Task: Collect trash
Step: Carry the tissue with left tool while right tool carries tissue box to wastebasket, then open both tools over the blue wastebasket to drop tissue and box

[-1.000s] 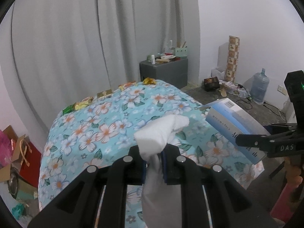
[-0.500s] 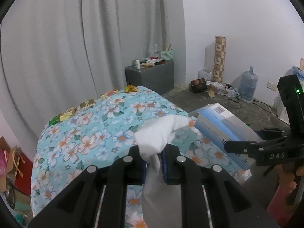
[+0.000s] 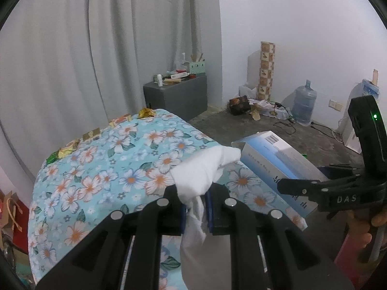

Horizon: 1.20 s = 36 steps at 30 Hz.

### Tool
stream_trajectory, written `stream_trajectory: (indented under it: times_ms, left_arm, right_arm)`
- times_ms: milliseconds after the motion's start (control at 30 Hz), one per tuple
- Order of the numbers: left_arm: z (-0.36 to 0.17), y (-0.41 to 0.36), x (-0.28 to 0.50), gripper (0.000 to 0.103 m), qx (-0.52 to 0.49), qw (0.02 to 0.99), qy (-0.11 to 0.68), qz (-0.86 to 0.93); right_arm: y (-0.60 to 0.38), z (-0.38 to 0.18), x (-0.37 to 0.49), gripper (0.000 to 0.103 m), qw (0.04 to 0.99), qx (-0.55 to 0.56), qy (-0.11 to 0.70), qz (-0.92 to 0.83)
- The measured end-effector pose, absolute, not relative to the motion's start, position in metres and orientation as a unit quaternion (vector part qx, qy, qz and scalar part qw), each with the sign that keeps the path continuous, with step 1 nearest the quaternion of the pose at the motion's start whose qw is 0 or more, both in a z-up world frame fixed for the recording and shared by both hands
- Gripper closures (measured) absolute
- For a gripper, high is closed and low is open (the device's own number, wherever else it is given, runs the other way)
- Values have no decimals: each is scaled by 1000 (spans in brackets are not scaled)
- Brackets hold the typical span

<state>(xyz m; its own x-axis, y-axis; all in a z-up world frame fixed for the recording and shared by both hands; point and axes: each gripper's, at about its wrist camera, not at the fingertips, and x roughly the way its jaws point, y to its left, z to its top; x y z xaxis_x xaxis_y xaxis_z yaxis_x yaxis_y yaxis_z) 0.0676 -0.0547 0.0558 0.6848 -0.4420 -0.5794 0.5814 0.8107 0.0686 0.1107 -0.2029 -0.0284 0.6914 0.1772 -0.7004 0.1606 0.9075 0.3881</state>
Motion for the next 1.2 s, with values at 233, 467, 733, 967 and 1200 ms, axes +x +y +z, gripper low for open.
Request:
stream_trajectory:
  times_ms: [233, 467, 733, 967, 1200]
  left_arm:
    - [56, -72, 75, 91, 123, 898, 289, -307]
    - [65, -115, 90, 91, 110, 874, 302, -365]
    - [55, -202, 104, 91, 89, 820, 352, -443]
    - [12, -293, 106, 91, 89, 757, 432, -483]
    - [-45, -381, 107, 91, 115, 711, 494, -486]
  right_arm:
    - [-226, -28, 105, 34, 895, 230, 381, -23]
    - [-282, -8, 85, 34, 898, 247, 351, -94]
    - [-376, -13, 43, 34, 872, 306, 328, -197]
    - [-437, -63, 24, 33, 822, 380, 344, -246]
    - [-483, -113, 24, 33, 772, 447, 362, -269]
